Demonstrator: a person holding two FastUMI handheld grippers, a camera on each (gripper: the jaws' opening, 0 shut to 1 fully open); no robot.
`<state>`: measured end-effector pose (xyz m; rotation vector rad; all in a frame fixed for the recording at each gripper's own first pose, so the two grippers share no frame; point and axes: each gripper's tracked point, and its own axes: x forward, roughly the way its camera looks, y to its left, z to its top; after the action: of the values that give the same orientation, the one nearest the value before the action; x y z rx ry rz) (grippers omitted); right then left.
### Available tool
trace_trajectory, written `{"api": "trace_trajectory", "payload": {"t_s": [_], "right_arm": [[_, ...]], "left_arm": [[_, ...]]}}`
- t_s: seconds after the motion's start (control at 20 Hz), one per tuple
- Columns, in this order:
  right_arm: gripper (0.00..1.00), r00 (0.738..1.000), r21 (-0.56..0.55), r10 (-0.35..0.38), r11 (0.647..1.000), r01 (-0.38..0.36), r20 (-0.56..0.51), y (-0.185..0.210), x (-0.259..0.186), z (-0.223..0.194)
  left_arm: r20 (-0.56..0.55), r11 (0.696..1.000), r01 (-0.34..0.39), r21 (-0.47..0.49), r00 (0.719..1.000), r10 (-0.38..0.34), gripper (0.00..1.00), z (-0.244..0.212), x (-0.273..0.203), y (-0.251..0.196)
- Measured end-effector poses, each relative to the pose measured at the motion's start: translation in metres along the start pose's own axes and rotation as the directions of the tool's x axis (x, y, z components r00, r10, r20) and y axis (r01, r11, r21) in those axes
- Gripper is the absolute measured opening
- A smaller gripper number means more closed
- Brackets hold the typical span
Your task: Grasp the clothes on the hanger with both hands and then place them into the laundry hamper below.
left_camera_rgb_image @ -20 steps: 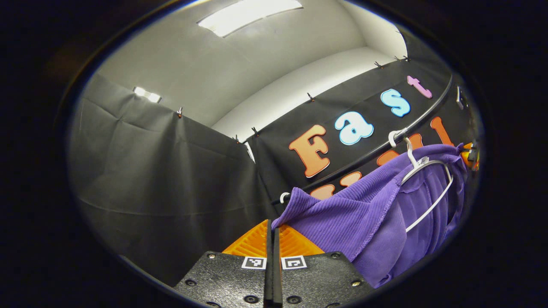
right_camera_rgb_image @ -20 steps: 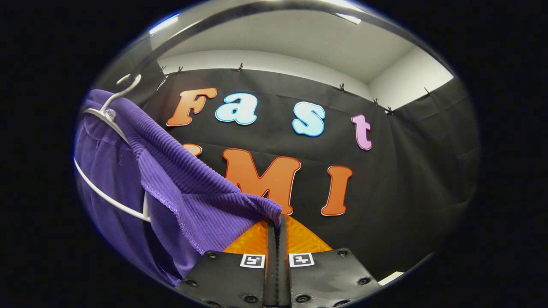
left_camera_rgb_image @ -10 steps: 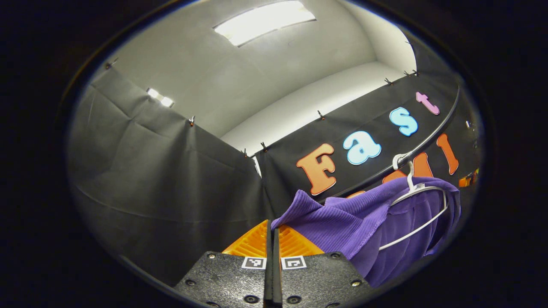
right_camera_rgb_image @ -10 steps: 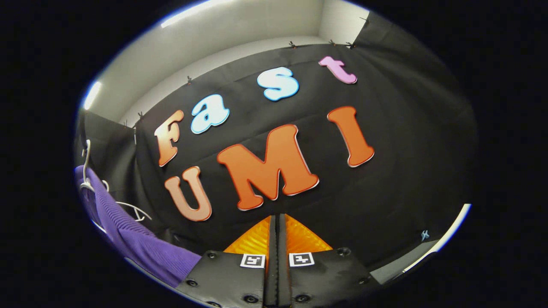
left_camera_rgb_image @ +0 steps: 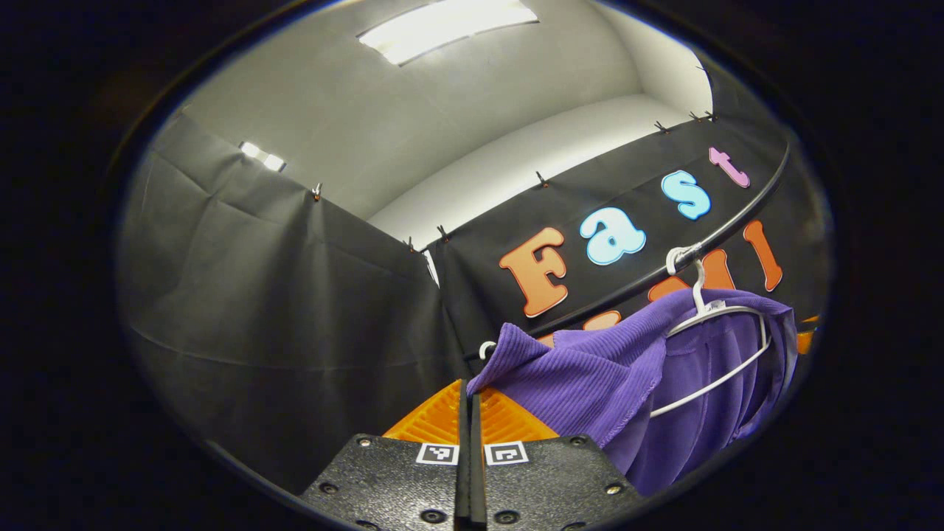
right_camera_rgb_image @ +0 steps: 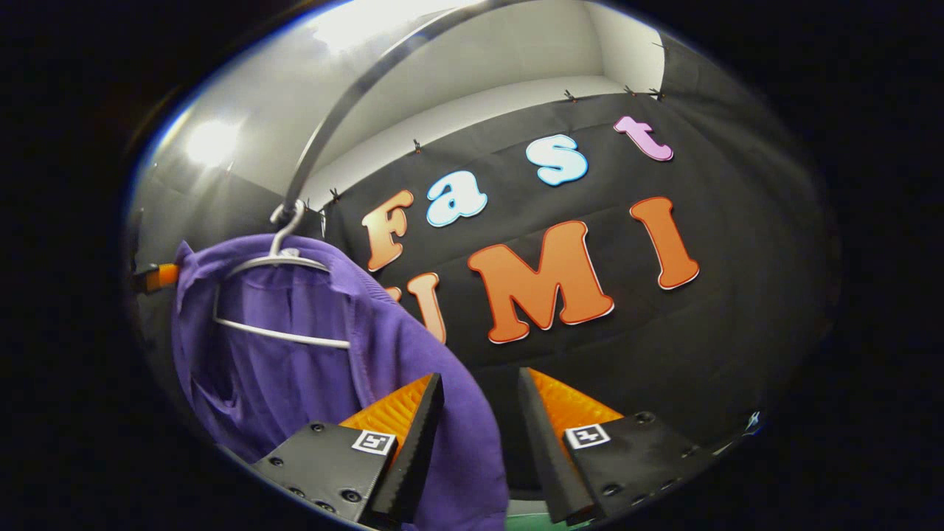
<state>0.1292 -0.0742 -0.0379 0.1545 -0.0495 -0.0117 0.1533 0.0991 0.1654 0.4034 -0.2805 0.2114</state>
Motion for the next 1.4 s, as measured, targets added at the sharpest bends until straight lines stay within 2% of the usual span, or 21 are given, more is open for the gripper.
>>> {"api": "trace_trajectory", "payload": {"t_s": [0.05,0.1,0.15,0.2,0.25,0.3,0.35,0.4,0.5,0.55,0.6,0.7,0.8,1.1,1.25,1.4], "right_arm": [[0.74,1.0,0.014,0.02,1.0,-0.02,-0.001,0.01,-0.005,-0.002],[0.63,0.999,0.023,0.038,0.999,-0.038,0.001,0.021,-0.012,-0.001],[0.76,0.999,0.011,0.035,0.999,-0.035,0.003,0.025,-0.012,-0.003],[0.7,1.0,-0.017,0.019,1.0,-0.019,0.006,0.024,-0.005,-0.006],[0.81,1.0,-0.044,-0.006,0.999,0.006,0.007,0.022,0.005,-0.009],[0.7,1.0,-0.067,-0.019,0.998,0.019,0.009,0.022,0.015,-0.014],[0.71,0.999,-0.098,-0.05,0.994,0.051,0.015,0.019,0.025,-0.014],[0.82,0.995,-0.142,-0.098,0.985,0.102,0.035,0.007,0.038,-0.013],[0.77,0.986,-0.203,-0.16,0.965,0.167,0.05,-0.004,0.058,-0.015],[0.75,0.986,-0.22,-0.163,0.961,0.167,0.036,-0.005,0.066,-0.024],[0.75,0.99,-0.221,-0.138,0.966,0.137,0.011,0.0,0.074,-0.031],[0.42,0.993,-0.183,-0.115,0.977,0.11,-0.018,0.0,0.08,-0.034],[0.09,0.99,-0.14,-0.14,0.98,0.139,0.0,-0.013,0.075,-0.018],[0.07,0.989,-0.016,-0.13,0.991,0.131,0.064,-0.048,0.061,0.062],[0.07,0.982,-0.121,-0.132,0.981,0.149,0.136,-0.059,0.081,0.102],[0.07,0.989,-0.166,-0.087,0.98,0.106,0.118,-0.067,0.117,0.087]], "left_arm": [[-0.015,1.0,0.01,-0.009,1.0,-0.011,0.0,-0.006,-0.001,-0.001],[-0.031,1.0,0.02,-0.024,0.999,-0.021,0.0,-0.013,-0.002,-0.004],[-0.044,0.999,0.029,-0.044,0.999,-0.031,0.0,-0.02,-0.003,-0.006],[-0.052,0.997,0.038,-0.066,0.998,-0.041,0.0,-0.023,-0.003,-0.008],[-0.061,0.996,0.043,-0.08,0.997,-0.047,0.0,-0.027,-0.004,-0.006],[-0.066,0.995,0.047,-0.091,0.996,-0.053,0.0,-0.029,-0.004,-0.006],[-0.068,0.993,0.052,-0.102,0.996,-0.059,0.0,-0.029,-0.005,-0.006],[-0.066,0.992,0.055,-0.111,0.996,-0.063,0.0,-0.027,-0.005,-0.007],[-0.054,0.992,0.056,-0.111,0.997,-0.062,0.0,-0.023,-0.008,-0.003],[-0.045,0.993,0.054,-0.107,0.997,-0.059,0.0,-0.02,-0.009,-0.002],[-0.036,0.993,0.052,-0.103,0.998,-0.056,0.0,-0.016,-0.01,-0.002],[-0.022,0.994,0.049,-0.095,0.998,-0.051,0.0,-0.012,-0.011,0.0],[-0.007,0.996,0.039,-0.074,0.999,-0.04,0.0,-0.009,-0.01,0.004],[0.037,0.999,0.012,-0.05,0.999,-0.01,0.0,-0.002,0.005,0.014],[0.111,0.997,0.013,-0.082,0.994,-0.004,0.0,0.011,0.013,0.016],[0.128,0.994,0.027,-0.104,0.992,-0.014,0.0,-0.001,0.033,0.012]]}}
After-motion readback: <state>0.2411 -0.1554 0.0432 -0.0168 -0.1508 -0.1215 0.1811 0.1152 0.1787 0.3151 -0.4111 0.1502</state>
